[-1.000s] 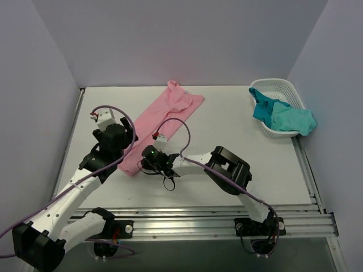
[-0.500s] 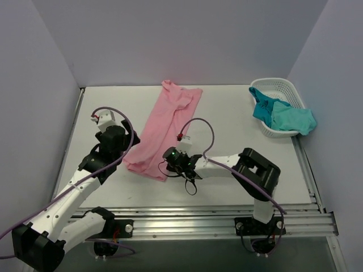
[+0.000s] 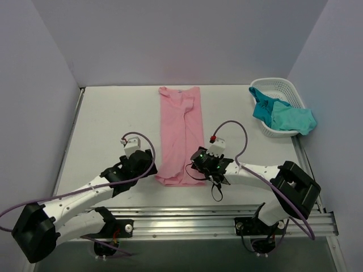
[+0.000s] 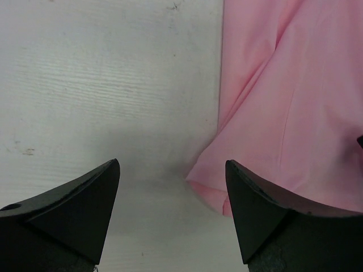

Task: Fold and stack the t-shirts
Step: Fold the tshirt

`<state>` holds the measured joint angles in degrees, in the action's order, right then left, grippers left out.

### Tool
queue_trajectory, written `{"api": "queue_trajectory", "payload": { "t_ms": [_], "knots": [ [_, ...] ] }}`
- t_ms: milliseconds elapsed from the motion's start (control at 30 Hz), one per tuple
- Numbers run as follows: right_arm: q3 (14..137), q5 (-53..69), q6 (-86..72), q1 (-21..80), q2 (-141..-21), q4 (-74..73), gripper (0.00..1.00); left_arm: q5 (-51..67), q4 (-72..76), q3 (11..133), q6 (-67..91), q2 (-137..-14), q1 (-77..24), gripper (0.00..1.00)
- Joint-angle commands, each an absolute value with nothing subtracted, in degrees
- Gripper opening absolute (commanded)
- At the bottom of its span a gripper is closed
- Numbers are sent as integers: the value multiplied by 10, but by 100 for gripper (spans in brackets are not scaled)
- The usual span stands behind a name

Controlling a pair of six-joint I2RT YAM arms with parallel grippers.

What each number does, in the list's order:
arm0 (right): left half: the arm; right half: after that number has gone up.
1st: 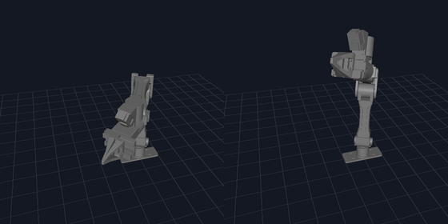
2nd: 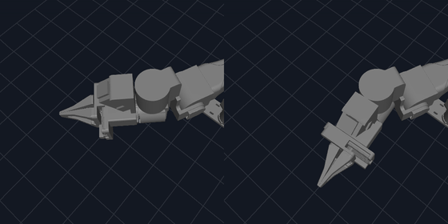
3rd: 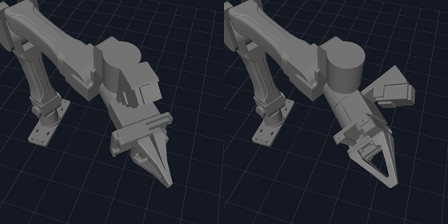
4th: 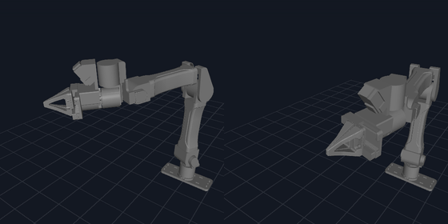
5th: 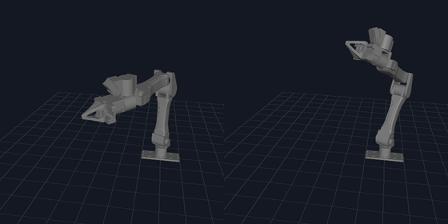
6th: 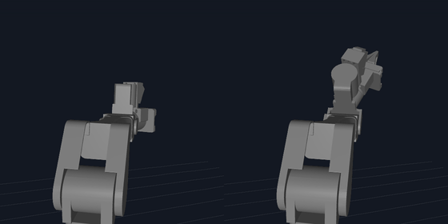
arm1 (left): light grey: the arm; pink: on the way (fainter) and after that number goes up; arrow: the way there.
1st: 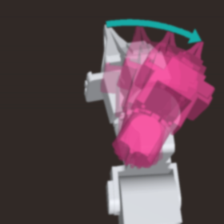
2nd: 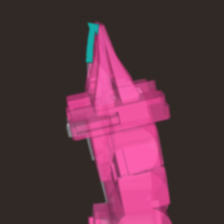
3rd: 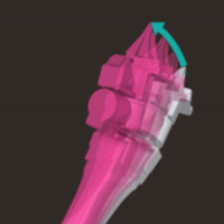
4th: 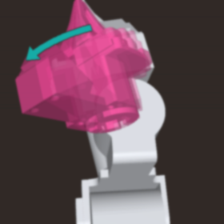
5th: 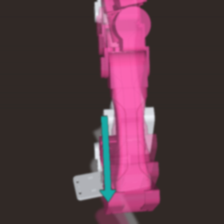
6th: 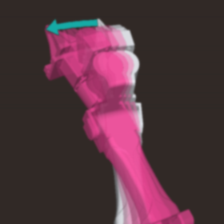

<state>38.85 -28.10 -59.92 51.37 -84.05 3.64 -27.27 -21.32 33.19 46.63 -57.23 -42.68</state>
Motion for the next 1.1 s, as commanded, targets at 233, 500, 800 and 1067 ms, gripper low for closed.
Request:
{"api": "queue_trajectory", "payload": {
  "t_ms": [233, 500, 800, 1067],
  "knots": [
    [374, -312, -599, 521, -831, 3, 98, -341, -128, 348, 575, -687, -555, 83],
    [343, -318, -604, 531, -773, -20, 97, -375, -118, 354, 636, -750, -597, 82],
    [347, -333, -607, 547, -737, -40, 93, -401, -135, 392, 643, -777, -607, 81],
    [450, -323, -571, 596, -792, -9, 88, -438, -164, 390, 619, -679, -610, 82]
  ]
}}
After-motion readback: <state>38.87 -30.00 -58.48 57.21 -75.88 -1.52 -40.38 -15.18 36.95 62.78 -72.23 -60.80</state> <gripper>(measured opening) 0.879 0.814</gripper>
